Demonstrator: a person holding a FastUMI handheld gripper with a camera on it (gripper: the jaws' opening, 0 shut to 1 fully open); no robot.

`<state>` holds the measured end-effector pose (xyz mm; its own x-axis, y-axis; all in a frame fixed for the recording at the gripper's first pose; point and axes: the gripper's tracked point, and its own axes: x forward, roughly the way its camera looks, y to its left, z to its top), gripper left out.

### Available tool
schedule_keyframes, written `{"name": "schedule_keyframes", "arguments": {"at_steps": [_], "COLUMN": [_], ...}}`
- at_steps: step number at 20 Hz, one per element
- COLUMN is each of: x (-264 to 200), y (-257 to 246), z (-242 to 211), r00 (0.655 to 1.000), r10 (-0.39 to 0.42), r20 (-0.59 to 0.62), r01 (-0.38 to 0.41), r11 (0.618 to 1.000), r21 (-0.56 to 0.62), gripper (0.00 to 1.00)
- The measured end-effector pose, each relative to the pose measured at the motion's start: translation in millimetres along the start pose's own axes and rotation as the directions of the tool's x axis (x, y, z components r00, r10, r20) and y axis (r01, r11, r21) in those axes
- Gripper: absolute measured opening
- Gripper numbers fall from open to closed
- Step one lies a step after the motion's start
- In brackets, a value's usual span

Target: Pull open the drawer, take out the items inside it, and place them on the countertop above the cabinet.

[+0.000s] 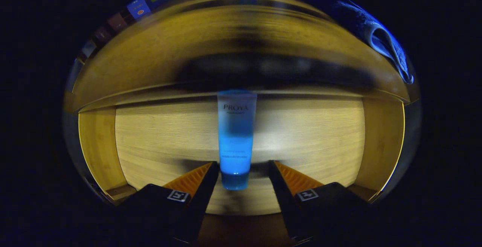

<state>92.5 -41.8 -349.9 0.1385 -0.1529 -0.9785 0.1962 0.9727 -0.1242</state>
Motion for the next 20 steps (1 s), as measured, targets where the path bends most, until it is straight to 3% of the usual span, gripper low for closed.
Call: {"name": "schedule_keyframes", "arguments": {"at_steps": [6,10,14,18,20], "x": [5,-17,-56,-108,-133], "y": [-2,3,12,18,15], "z": [-7,-10,-42,-74,-67], "r00": [1.000,0.999,0.993,0.974,0.961], "r10": [0.001,0.023,0.092,0.157,0.165], "r20": [0.000,0.034,0.079,0.163,0.224], "r01": [-0.001,-0.022,-0.091,-0.153,-0.164], "r11": [1.000,1.000,0.996,0.987,0.986], "r21": [0.002,-0.007,-0.018,-0.038,-0.020], "gripper": [0.35,0.35,0.35,0.35,0.35]}}
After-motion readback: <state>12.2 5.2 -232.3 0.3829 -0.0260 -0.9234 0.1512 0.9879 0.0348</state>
